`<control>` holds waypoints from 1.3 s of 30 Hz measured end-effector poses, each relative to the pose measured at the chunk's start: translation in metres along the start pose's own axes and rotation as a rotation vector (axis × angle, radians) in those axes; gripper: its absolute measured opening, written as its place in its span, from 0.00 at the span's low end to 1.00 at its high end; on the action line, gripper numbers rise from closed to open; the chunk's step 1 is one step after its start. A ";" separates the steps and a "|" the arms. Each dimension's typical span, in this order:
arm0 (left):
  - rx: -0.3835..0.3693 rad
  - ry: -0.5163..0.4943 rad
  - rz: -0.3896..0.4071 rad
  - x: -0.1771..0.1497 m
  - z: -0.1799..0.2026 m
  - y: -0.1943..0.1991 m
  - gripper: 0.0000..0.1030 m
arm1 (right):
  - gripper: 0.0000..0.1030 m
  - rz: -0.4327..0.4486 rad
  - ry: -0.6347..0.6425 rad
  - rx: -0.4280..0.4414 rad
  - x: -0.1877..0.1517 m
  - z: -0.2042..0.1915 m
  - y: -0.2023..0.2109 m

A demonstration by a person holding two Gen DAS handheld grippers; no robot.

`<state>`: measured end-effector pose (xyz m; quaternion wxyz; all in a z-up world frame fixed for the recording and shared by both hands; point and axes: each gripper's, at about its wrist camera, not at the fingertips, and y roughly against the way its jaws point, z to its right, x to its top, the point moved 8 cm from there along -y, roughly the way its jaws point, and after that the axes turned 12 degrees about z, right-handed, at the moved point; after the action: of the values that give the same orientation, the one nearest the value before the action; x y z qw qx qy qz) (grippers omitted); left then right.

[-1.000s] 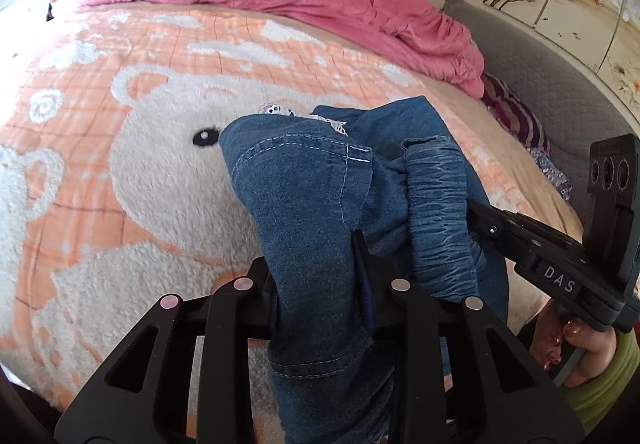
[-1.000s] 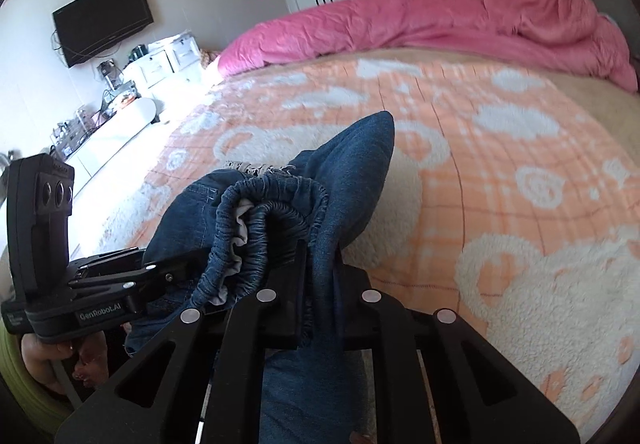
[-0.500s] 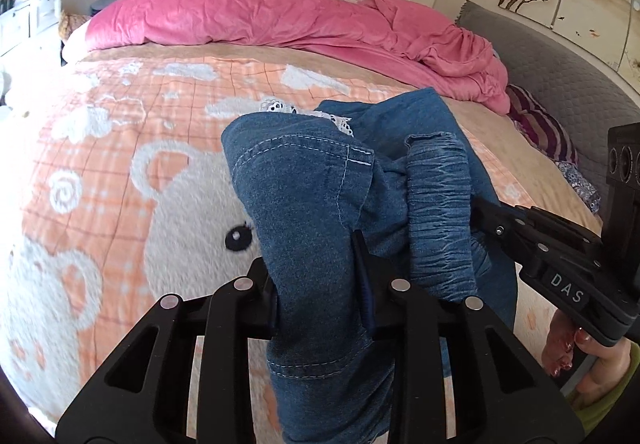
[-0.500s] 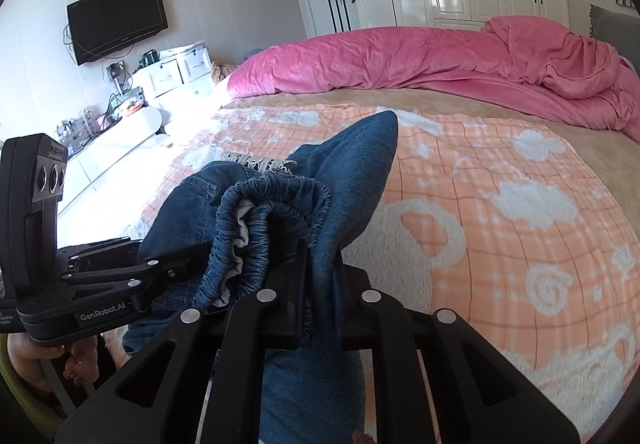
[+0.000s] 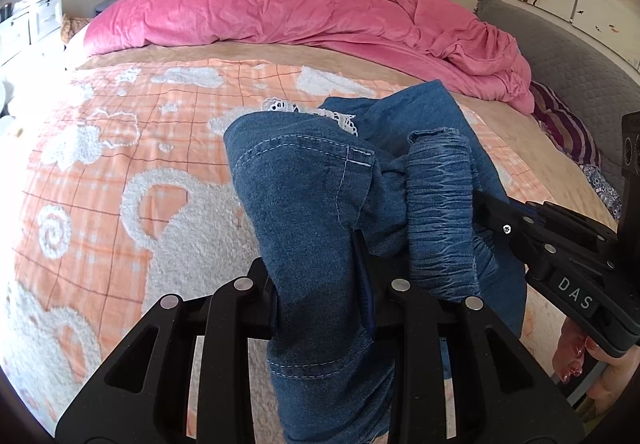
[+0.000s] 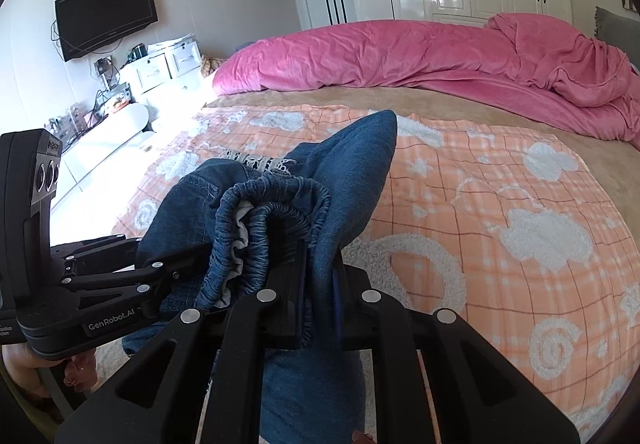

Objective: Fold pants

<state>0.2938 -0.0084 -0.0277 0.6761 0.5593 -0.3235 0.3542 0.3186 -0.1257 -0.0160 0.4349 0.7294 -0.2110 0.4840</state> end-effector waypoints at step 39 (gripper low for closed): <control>0.041 0.044 -0.098 -0.037 -0.026 -0.040 0.44 | 0.50 -0.183 -0.228 -0.131 -0.062 0.063 -0.043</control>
<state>0.3088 0.0081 -0.0841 0.6880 0.5803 -0.2735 0.3393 0.3556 -0.1621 -0.0991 0.4971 0.7658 -0.2229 0.3416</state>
